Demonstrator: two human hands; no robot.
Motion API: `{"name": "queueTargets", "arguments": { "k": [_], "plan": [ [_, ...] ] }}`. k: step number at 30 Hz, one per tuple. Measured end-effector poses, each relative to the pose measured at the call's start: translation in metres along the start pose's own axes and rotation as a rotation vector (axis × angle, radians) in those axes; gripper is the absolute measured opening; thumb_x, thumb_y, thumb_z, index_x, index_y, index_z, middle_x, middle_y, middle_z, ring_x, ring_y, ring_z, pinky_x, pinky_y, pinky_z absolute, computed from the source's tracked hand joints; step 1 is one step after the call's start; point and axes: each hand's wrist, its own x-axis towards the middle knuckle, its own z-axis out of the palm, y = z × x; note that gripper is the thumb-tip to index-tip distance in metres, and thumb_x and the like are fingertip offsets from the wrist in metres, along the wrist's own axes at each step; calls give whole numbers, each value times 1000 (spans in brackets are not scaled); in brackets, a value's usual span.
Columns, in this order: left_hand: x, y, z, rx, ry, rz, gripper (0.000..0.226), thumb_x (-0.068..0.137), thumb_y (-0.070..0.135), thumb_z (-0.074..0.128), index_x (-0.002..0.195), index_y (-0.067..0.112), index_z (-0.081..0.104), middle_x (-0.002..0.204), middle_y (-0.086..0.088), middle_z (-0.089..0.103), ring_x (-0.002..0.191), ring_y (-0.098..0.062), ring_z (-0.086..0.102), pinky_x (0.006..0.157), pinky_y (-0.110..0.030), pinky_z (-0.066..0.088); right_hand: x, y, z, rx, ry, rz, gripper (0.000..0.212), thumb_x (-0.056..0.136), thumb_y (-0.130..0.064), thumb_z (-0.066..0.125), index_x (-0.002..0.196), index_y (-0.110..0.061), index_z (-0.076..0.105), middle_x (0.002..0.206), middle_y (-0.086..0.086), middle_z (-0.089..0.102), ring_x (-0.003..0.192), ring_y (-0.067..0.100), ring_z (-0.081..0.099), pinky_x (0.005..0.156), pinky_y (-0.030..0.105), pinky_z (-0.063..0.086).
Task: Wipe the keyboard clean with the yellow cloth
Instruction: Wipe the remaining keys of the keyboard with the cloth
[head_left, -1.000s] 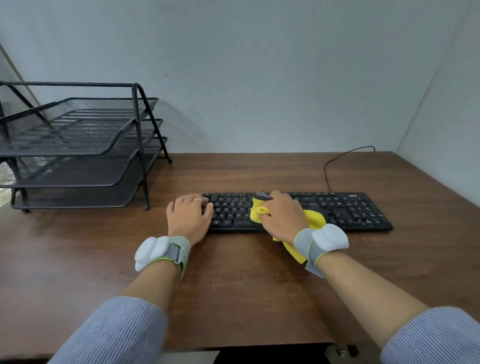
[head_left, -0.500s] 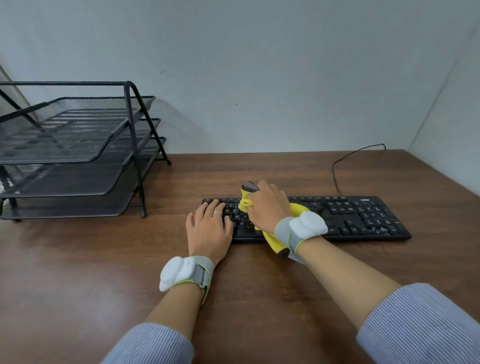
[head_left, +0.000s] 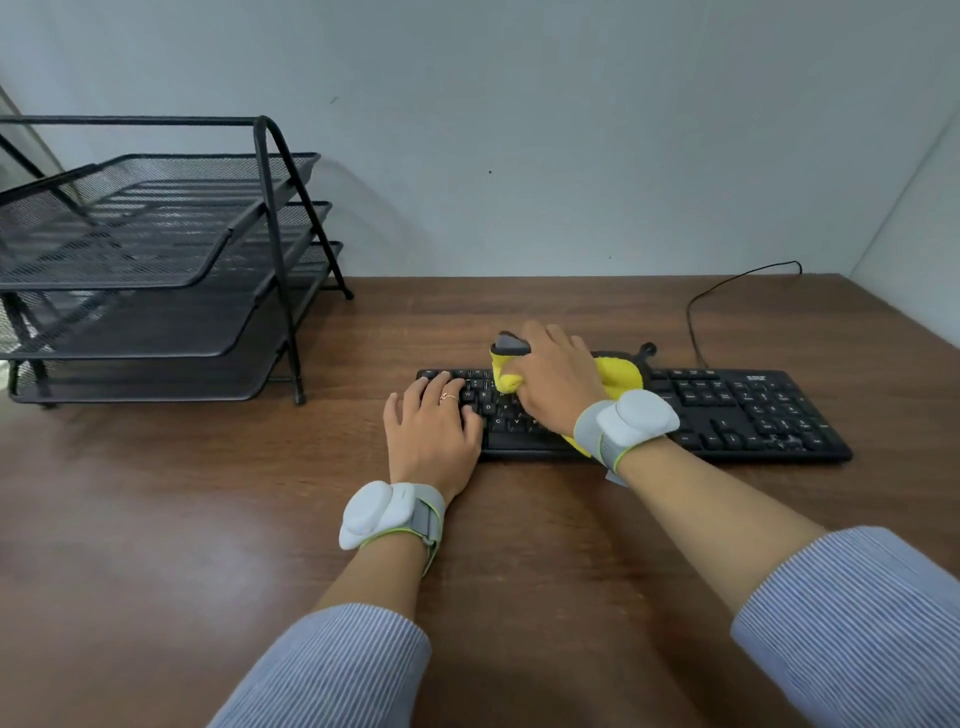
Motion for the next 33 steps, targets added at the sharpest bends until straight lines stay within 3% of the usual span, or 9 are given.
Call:
{"name": "queueTargets", "arguments": {
  "k": [6, 12, 17, 30, 33],
  "plan": [
    [1, 1, 0, 4, -6, 12, 42, 92, 30, 39, 132, 21, 49, 144, 4, 44, 136, -17, 29, 114, -42, 13, 2, -1, 2, -54, -1, 10, 28, 83, -15, 53, 108, -21, 65, 124, 9, 41, 114, 33, 38, 83, 40, 33],
    [0, 0, 2, 10, 6, 6, 43, 92, 30, 39, 132, 21, 50, 143, 4, 45, 135, -17, 30, 113, -41, 12, -3, 0, 3, 22, -17, -17, 32, 81, -36, 52, 105, -20, 67, 118, 9, 48, 107, 33, 43, 83, 39, 37],
    [0, 0, 2, 4, 12, 10, 42, 92, 30, 39, 131, 21, 51, 142, 5, 46, 135, -17, 31, 113, -41, 12, 5, 1, 3, 70, -69, 12, 31, 88, -23, 52, 118, -23, 61, 124, 9, 49, 111, 33, 42, 85, 39, 38],
    [2, 0, 4, -15, 27, 14, 42, 90, 30, 41, 129, 19, 52, 141, 3, 48, 134, -18, 32, 112, -41, 12, 16, -6, 1, -74, -40, -201, 41, 83, -4, 54, 119, -23, 59, 127, 3, 47, 113, 31, 39, 87, 40, 34],
    [1, 0, 4, -22, 28, 12, 42, 90, 30, 41, 129, 19, 53, 140, 3, 48, 134, -18, 32, 112, -42, 12, 21, -10, 1, -103, -36, -161, 42, 83, -4, 54, 121, -22, 58, 128, 4, 46, 115, 32, 39, 87, 40, 34]
  ]
}}
